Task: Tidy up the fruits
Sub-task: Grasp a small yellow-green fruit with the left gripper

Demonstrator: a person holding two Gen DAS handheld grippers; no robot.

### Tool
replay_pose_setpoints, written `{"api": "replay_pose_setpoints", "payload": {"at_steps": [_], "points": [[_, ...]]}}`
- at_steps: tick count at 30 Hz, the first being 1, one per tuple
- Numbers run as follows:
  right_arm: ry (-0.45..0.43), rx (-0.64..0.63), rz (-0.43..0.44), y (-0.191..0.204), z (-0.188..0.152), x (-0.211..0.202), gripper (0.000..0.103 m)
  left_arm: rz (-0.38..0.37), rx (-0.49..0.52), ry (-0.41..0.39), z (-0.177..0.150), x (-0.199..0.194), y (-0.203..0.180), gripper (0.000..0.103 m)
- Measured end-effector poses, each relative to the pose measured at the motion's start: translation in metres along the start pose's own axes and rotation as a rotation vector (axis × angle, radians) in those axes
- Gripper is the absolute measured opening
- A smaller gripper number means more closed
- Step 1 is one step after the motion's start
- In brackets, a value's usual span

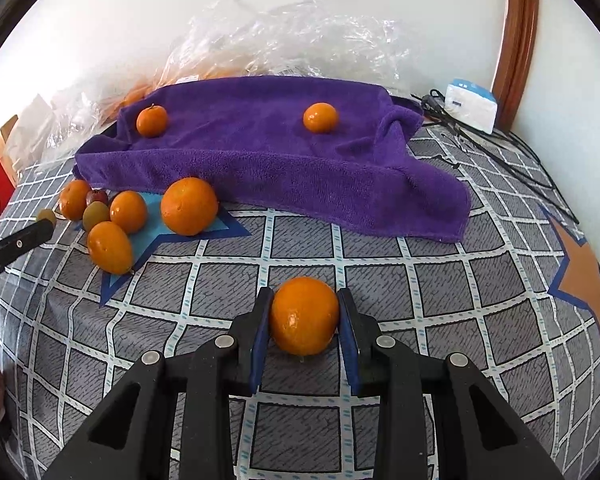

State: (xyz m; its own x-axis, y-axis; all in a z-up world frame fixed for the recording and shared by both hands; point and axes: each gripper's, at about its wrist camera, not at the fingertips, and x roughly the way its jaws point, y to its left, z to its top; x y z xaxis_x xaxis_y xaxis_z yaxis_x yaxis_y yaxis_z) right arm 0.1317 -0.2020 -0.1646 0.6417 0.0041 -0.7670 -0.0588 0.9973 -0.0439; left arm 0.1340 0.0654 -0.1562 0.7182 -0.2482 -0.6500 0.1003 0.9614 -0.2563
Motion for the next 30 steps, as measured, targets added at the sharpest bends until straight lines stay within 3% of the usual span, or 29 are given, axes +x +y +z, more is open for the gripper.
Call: {"api": "replay_pose_setpoints", "payload": {"at_steps": [14, 30], "points": [[-0.008, -0.035, 0.012, 0.005, -0.002, -0.003, 0.031, -0.008, -0.025, 0.001, -0.002, -0.001, 0.000, 0.024], [-0.043, 0.021, 0.066, -0.007, -0.002, -0.008, 0.031, -0.019, -0.010, -0.116, 0.000, -0.022, -0.001, 0.024]]}}
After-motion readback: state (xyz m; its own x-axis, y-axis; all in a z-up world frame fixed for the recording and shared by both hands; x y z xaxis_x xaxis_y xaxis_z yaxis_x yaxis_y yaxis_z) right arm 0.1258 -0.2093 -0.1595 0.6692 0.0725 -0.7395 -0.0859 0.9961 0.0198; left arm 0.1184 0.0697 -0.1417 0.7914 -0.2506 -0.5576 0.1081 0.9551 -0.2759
